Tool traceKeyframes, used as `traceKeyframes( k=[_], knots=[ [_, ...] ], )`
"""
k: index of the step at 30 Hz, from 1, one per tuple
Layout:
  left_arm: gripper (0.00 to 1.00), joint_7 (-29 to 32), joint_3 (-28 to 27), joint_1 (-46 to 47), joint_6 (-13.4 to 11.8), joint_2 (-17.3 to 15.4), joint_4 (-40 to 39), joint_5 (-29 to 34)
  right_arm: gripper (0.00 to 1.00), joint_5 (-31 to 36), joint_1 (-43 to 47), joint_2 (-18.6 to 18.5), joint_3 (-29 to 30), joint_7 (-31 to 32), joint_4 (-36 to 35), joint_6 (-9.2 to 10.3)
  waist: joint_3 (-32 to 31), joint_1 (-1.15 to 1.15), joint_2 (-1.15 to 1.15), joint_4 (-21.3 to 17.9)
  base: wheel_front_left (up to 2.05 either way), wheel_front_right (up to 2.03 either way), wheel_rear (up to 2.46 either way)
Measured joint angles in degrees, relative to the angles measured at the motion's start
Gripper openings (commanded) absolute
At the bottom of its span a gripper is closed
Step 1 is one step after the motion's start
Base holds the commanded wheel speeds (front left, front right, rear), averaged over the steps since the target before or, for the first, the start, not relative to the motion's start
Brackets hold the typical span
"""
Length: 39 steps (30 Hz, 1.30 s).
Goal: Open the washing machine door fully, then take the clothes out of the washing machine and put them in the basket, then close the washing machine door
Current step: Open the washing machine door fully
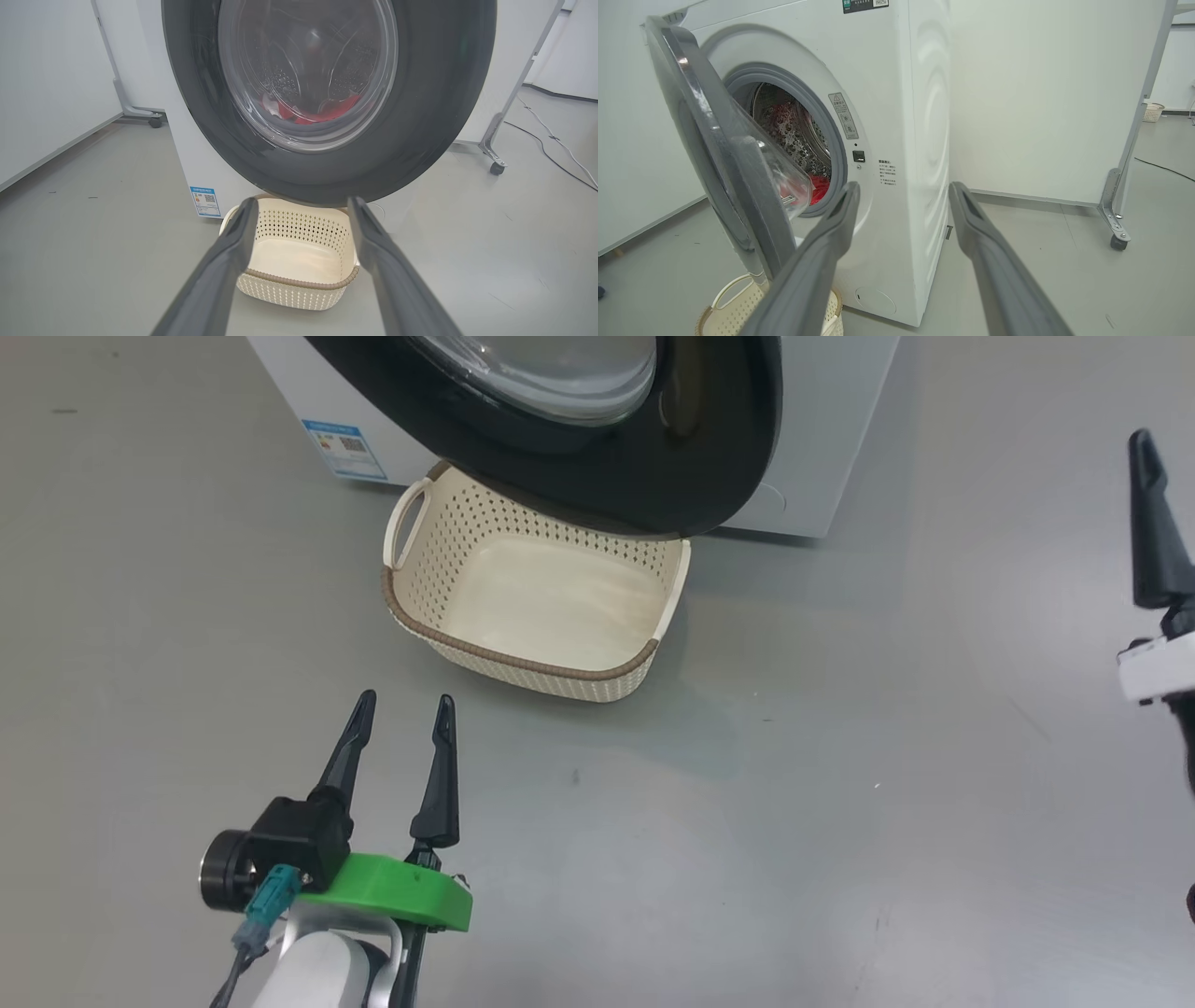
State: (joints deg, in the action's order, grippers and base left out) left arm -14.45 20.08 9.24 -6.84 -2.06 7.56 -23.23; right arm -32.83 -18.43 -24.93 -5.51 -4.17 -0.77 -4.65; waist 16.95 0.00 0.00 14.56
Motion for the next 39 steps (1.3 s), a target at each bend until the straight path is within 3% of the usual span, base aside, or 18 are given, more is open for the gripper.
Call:
traceKeyframes(
  k=[1,11,19,29,39],
  knots=[
    [1.00,0.00,0.07,0.27,0.00,0.01,-0.38,-0.15,0.00,-1.19,-1.07,0.00,0.42,0.83,0.04,-0.08,0.46,0.00,0.00,0.31,0.00,0.00,0.00],
    [1.00,0.00,1.41,2.39,0.00,0.03,-2.32,-1.48,0.00,-18.94,-12.22,3.85,4.86,11.25,1.83,-0.14,5.55,0.00,0.00,3.25,0.00,0.00,0.00],
    [1.00,0.00,2.71,3.77,0.00,0.12,-3.09,-3.16,0.00,-32.48,-21.13,7.68,6.54,21.67,5.69,3.45,8.94,0.00,0.00,6.03,0.00,0.00,0.00],
    [1.00,0.00,3.92,4.37,0.00,0.16,-3.48,-4.01,0.00,-40.87,-29.20,8.33,6.58,32.95,9.22,9.36,11.43,0.00,0.00,9.02,0.00,0.00,0.00],
    [1.00,0.00,3.75,4.58,0.00,0.20,-3.48,-4.47,0.00,-44.50,-32.72,9.82,6.19,38.69,12.04,10.89,11.90,0.00,0.00,10.29,0.00,0.00,0.00]
  ],
)
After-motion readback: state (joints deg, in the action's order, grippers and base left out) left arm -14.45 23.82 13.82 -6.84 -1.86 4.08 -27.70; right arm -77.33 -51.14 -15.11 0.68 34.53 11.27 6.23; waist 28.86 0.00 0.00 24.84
